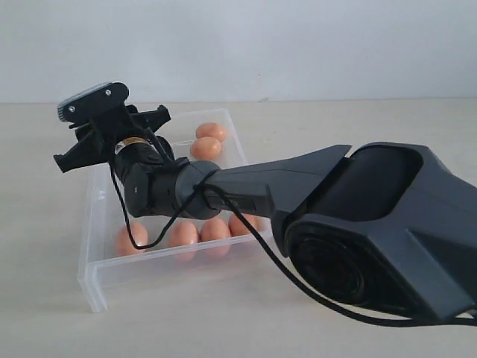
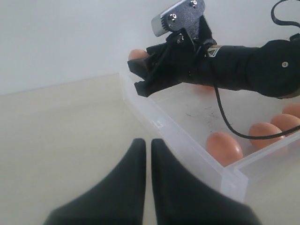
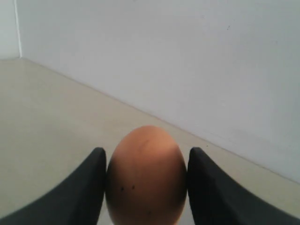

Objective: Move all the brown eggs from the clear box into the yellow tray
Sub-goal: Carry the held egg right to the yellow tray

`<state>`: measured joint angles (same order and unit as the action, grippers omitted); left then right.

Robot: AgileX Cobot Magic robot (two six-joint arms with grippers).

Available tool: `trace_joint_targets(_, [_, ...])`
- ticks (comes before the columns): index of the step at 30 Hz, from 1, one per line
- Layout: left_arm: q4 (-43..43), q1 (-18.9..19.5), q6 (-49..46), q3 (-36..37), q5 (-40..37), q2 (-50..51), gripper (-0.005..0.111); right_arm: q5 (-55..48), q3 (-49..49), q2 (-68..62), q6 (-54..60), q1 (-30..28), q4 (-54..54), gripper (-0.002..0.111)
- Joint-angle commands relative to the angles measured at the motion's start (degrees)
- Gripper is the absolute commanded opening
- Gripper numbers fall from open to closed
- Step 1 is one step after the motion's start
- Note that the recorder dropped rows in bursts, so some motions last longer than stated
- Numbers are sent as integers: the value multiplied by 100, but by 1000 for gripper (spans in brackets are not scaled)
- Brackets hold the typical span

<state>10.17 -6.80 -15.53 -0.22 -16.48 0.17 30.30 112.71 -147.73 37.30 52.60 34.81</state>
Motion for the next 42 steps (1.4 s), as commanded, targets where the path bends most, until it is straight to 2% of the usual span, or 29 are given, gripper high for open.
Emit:
trace_joint_targets(1, [-9,-34,-1,22,14,-17,4,-569,-15,262,-561,-105,-886,0])
trace_joint_targets(3, [-9,-34,-1,22,14,-17,4,-781,-126,332,-1245,-204,-1476,0])
trace_joint_targets(8, [-9,-34,-1,22,14,-17,4,-498,-1272,808,-3528,-655,-3552,0])
trace_joint_targets(12, [-9,-34,-1,22,14,-17,4,1003,-2595,1259,-5203,-1115,-5416,0])
trace_joint_targets(15, [-9,-34,-1,22,14,-17,4,1973,-3149,1479,-6148,-1443,-6420,0])
trace_joint_targets(19, [-9,-34,-1,22,14,-17,4,2978,-3338,1525,-7252,-1749,-7353,0])
trace_joint_targets(23, [-9,-34,-1,22,14,-17,4,3966,-3338,1525,-7944,-2011,-7683,0])
trace_joint_targets(30, [-9,-34,-1,22,14,-17,4,3829,-3338,1471,-8163,-2192,-7667,0])
trace_joint_targets(36, [-9,-34,-1,22,14,-17,4,1669,-3338,1443,-8175,-2093,-7738,0])
trace_joint_targets(42, [-9,-34,-1,22,14,-17,4,547,-3338,1443,-8609,-2064,-8024,0])
